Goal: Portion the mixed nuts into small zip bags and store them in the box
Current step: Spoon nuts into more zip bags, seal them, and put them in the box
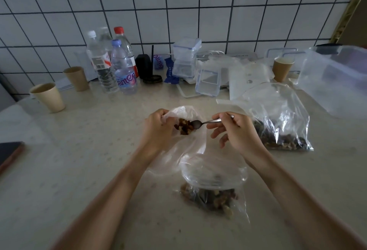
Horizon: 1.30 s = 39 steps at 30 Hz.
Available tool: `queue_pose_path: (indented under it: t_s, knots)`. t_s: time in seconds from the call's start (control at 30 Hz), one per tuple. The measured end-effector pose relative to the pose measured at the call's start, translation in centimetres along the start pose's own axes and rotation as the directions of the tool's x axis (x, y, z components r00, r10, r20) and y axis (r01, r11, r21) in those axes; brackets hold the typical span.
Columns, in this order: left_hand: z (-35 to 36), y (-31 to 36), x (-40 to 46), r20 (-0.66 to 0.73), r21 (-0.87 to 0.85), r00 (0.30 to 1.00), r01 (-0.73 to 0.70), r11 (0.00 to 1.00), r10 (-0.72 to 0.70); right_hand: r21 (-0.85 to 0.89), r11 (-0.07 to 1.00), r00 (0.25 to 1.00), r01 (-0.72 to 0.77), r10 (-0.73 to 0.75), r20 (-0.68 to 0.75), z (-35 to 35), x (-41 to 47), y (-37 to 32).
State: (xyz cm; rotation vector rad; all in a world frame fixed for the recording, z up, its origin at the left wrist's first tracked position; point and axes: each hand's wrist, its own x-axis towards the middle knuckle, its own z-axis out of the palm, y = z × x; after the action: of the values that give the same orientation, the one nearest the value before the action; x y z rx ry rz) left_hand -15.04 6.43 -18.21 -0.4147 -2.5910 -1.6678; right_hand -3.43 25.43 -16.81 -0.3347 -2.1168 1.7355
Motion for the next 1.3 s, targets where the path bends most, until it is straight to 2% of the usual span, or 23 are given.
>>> queue_pose_path:
  t_s: [0.07,0.13,0.3,0.53,0.67,0.83,1.0,1.1,1.3]
  knots:
    - [0.1,0.1,0.0,-0.006,0.051,1.0,-0.008,0.999,0.008,0.042,0.999,1.0,-0.02,0.02,-0.012,-0.2,0.1,0.1]
    - [0.2,0.2,0.0,-0.007,0.123,1.0,-0.02,0.992,0.021,0.015,1.0,1.0,0.001,-0.001,-0.014,-0.3,0.2,0.2]
    - [0.3,0.1,-0.1,0.045,0.125,0.998,-0.048,0.991,0.043,-0.012,1.0,1.0,0.0,0.0,0.001,0.4,0.2,0.0]
    - [0.4,-0.4,0.0,0.111,-0.019,0.986,-0.124,0.992,0.125,0.171,0.972,0.986,-0.159,0.149,0.071,0.5,0.1,-0.2]
    - [0.5,-0.6,0.0,0.085,-0.111,0.99,-0.1,0.989,0.11,0.253,0.939,0.973,-0.231,0.227,0.045,0.3,0.3,0.0]
    - [0.6,-0.7,0.0,-0.007,0.046,0.989,-0.146,0.988,0.146,0.262,0.932,0.967,-0.249,0.254,0.018,-0.2,0.5,0.2]
    - [0.6,-0.4,-0.3,-0.025,0.171,0.982,-0.181,0.969,0.188,0.174,0.968,0.982,-0.18,0.186,-0.02,-0.2,0.5,0.1]
    - [0.7,-0.4,-0.2,0.017,0.166,0.983,-0.184,0.969,0.183,0.173,0.967,0.982,-0.189,0.188,0.023,0.3,0.4,0.1]
    - [0.6,-0.7,-0.1,0.065,0.122,0.978,-0.203,0.972,0.196,0.294,0.904,0.951,-0.31,0.291,0.106,0.6,0.3,0.2]
